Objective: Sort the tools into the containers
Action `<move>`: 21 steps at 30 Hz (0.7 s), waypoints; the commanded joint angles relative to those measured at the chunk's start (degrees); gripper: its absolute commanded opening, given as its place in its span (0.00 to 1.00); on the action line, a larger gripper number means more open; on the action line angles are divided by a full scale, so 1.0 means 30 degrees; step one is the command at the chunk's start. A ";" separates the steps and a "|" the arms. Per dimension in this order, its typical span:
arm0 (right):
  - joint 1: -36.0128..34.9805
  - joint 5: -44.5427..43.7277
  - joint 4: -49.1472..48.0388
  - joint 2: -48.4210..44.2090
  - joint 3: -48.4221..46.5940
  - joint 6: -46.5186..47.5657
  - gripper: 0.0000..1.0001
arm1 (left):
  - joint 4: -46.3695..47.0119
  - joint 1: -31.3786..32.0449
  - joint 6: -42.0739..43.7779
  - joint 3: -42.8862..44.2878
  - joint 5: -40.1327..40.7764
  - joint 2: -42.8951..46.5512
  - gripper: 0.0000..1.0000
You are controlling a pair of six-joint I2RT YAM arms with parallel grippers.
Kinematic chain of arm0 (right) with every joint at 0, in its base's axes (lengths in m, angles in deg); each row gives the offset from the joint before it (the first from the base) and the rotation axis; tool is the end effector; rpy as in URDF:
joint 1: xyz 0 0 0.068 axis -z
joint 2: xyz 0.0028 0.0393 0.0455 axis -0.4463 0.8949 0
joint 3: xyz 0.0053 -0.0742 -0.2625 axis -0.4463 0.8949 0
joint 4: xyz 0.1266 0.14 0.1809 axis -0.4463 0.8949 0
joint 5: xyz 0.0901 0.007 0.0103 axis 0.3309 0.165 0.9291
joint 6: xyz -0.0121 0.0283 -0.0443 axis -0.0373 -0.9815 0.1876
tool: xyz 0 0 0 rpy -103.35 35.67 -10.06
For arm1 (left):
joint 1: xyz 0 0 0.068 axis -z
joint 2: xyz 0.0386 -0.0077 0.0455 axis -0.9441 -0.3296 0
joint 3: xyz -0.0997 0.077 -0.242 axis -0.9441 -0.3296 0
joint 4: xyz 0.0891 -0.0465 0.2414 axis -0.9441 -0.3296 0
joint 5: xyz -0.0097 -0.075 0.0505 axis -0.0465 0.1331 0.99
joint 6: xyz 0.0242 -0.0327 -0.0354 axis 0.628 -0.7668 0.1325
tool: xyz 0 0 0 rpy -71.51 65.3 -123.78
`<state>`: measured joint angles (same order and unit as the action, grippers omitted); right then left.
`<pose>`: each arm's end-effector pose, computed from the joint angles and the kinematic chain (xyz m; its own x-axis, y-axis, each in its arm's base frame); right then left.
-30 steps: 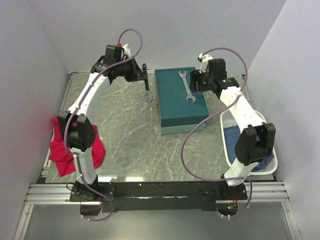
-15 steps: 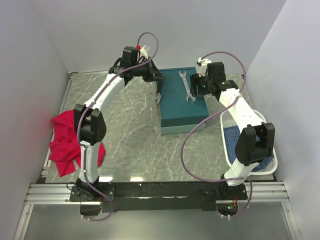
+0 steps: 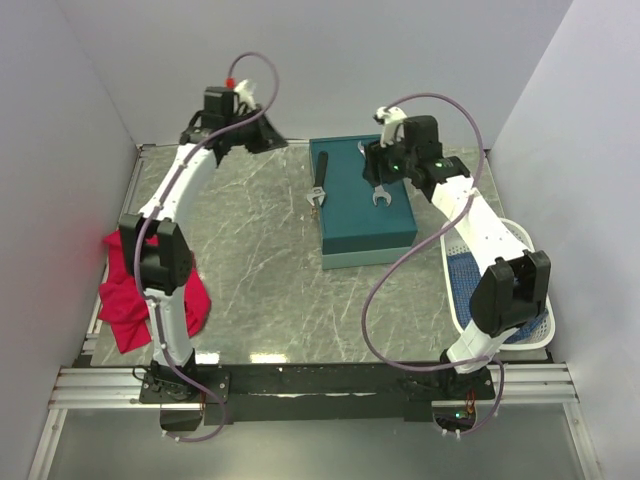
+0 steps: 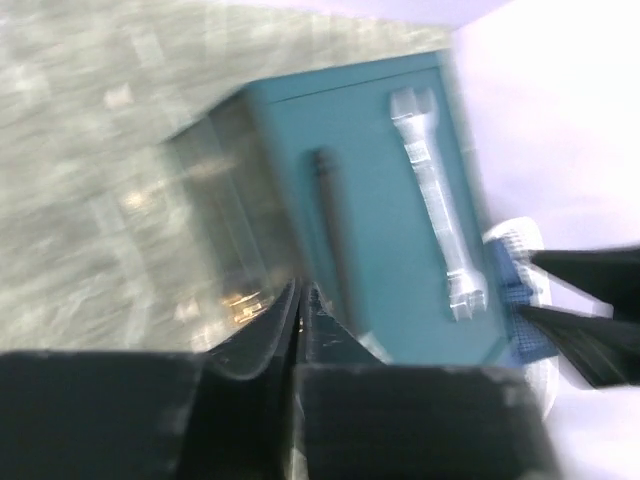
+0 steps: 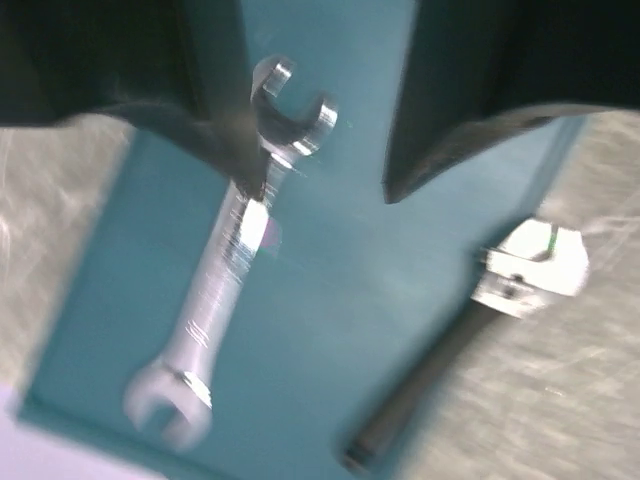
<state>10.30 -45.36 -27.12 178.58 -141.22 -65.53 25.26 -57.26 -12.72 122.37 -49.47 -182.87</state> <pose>0.3659 0.1154 0.3564 -0.4472 -0.2527 -0.8580 -0.5280 0.8488 0.0252 0.4599 -0.1284 0.3571 -0.7177 -0.3215 -0.6177 0.2805 0.6784 -0.6790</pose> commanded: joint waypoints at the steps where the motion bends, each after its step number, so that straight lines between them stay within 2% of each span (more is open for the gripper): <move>1: -0.1246 0.0673 -0.1258 0.0703 -0.2149 -0.0246 0.46 | -0.0971 -0.0865 0.1067 -0.2248 -0.0246 0.1080 0.01; 3: -0.1862 0.0527 -0.1435 0.1728 -0.2795 -0.0626 0.38 | -0.0768 -0.1186 0.0832 -0.3070 -0.0655 0.1226 0.01; 4: -0.2066 0.0643 -0.1494 0.2543 -0.3581 -0.0745 0.28 | -0.0854 -0.1217 0.0744 -0.3683 -0.0714 0.1255 0.01; 5: -0.2358 0.0731 -0.1466 0.2957 -0.4053 -0.0862 0.22 | -0.1000 -0.1276 0.0656 -0.3863 -0.0831 0.1227 0.01; 7: -0.2741 0.0761 -0.1175 0.4329 -0.5571 -0.0951 0.16 | -0.0856 -0.1364 0.0393 -0.4770 -0.1123 0.1429 0.01; 13: -0.3679 0.0731 -0.0762 0.6766 -0.7864 -0.0951 0.14 | -0.0066 -0.1394 -0.0252 -0.6267 -0.2062 0.2192 0.01; 21: -0.4177 0.1054 -0.0352 0.7795 -0.7896 -0.0717 0.14 | 0.0082 -0.1364 -0.0312 -0.6618 -0.1975 0.2837 0.01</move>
<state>-1.61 -43.17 -28.06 202.14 -162.26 -67.78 23.10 -61.54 -13.33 102.77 -53.98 -179.03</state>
